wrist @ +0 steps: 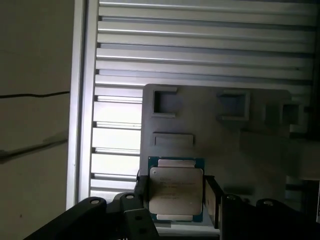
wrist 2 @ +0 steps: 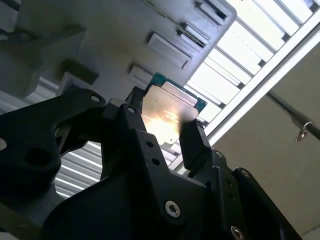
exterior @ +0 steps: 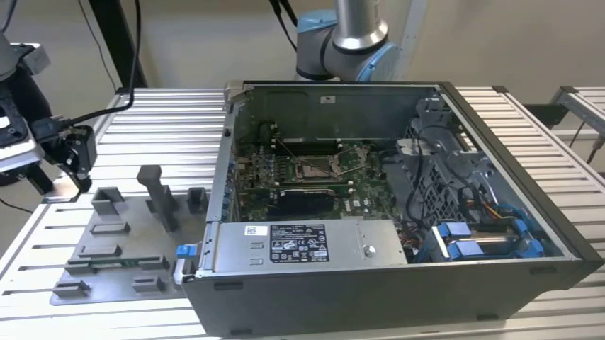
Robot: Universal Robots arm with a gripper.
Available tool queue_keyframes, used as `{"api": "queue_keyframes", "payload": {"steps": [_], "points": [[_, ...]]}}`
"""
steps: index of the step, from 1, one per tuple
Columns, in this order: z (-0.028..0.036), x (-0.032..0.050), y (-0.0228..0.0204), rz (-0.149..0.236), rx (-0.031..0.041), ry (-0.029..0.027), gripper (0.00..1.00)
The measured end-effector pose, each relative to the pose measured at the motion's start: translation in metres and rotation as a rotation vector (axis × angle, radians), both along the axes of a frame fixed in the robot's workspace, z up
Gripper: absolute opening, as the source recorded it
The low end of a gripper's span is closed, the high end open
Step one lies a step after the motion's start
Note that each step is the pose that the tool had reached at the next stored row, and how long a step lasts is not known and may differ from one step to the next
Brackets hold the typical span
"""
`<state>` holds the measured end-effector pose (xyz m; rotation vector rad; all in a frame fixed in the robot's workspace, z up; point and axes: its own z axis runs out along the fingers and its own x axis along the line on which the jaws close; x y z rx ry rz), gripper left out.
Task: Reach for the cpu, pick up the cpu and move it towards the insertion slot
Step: 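Pick up the cpu and move it towards the insertion slot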
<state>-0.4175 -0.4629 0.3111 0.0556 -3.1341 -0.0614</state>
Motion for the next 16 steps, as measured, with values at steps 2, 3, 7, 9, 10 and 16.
{"api": "queue_keyframes", "payload": {"steps": [2, 3, 7, 9, 10, 16], "points": [[0.0027, 0.0, 0.0, 0.0, 0.0, 0.0009, 0.0], [0.0043, 0.0, 0.0, 0.0, -0.0001, 0.001, 0.0], [0.01, 0.0, 0.0, 0.0, 0.0, 0.0024, 0.0], [0.0122, 0.0, 0.0, 0.0, 0.0, 0.0034, 0.0], [0.0131, 0.0, 0.0, 0.0, 0.0, 0.0036, 0.0], [0.0217, 0.0, 0.0, 0.0, -0.0001, 0.0046, 0.0]]}}
